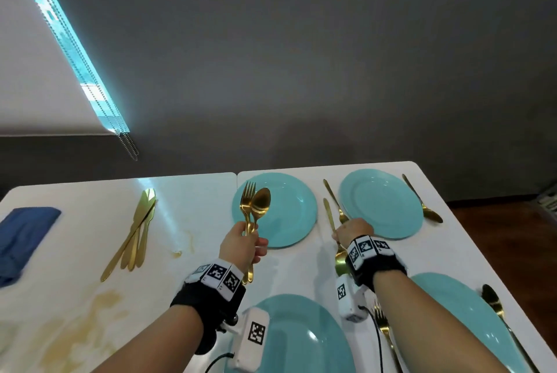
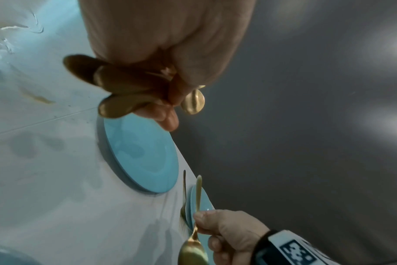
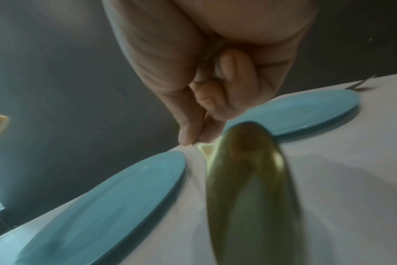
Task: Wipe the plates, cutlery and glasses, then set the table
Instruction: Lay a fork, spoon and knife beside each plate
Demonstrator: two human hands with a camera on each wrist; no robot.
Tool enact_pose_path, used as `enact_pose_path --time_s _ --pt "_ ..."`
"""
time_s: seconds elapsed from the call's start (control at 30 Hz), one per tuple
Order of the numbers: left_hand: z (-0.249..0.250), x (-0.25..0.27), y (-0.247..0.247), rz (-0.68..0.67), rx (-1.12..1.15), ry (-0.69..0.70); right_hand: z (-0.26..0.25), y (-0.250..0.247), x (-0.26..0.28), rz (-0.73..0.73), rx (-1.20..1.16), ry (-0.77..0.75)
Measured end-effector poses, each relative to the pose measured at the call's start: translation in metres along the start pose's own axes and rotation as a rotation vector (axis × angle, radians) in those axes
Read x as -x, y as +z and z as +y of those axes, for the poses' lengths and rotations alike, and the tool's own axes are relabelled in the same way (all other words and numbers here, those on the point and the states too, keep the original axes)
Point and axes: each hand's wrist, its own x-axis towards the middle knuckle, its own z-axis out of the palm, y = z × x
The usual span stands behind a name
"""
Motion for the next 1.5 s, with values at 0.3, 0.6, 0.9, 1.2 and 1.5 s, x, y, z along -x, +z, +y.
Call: enact_pose_path --time_s 0.3,0.6,0.9,1.2,1.5 --pt "0.010 -0.045 0.006 0.048 0.029 0.006 -0.041 0.011 -0.081 -0.020 0.241 0.021" --pt "0.008 -0.065 0.014 0.095 0.042 -0.013 -0.049 0.025 -0.118 0.016 0.135 0.009" --pt "0.005 -0.071 0.022 0.087 0.030 -0.021 -0.058 0.033 -0.116 0.035 0.098 -0.036" --pt "0.003 -0.070 0.026 0.090 0.030 -0.038 -0.059 0.030 -0.112 0.016 0.064 -0.031" --pt "0.003 -0.067 0.027 0.098 0.023 -0.042 -0.057 0.028 -0.103 -0.038 0.018 -0.078"
